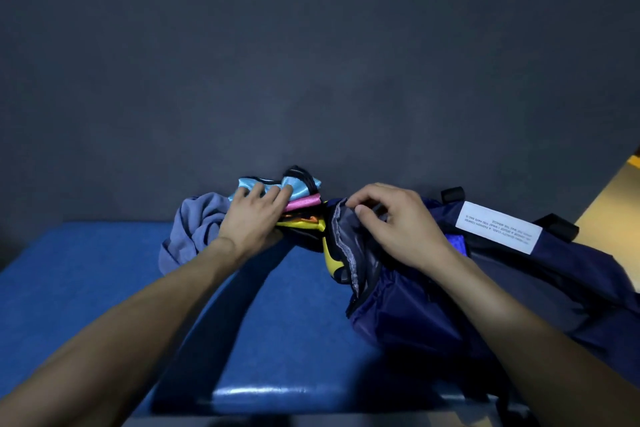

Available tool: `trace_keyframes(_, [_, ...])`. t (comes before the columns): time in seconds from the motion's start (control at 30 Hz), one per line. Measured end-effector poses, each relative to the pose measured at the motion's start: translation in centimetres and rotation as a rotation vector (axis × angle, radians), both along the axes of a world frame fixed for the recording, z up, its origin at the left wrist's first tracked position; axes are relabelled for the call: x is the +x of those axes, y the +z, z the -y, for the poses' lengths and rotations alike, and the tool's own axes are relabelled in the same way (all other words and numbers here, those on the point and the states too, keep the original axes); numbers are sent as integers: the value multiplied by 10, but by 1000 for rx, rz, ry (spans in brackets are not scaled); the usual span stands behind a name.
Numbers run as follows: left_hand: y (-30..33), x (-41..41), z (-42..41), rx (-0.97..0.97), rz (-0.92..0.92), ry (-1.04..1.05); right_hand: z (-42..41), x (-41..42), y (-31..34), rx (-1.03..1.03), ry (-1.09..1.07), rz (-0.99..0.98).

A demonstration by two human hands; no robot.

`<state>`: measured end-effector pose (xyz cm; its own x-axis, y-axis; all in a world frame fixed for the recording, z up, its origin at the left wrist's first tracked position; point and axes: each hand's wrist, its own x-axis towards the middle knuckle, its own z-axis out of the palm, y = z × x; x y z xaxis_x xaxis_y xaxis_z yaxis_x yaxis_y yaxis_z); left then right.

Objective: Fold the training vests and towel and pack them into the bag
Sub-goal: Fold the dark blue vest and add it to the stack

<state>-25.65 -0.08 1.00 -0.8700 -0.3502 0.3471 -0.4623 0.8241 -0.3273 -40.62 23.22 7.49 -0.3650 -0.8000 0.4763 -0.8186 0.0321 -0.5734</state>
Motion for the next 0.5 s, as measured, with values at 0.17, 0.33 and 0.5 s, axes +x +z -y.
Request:
trace_keyframes(0.17, [77, 25, -23, 83, -210, 47, -16, 44, 5, 149, 192, 380])
trace_keyframes(0.33, [156, 40, -79, 57, -442, -124, -22, 73, 16, 252, 349, 763])
trace_keyframes(0.5, [179, 28, -142, -15, -389, -541, -57, 46, 36, 14, 357, 1290])
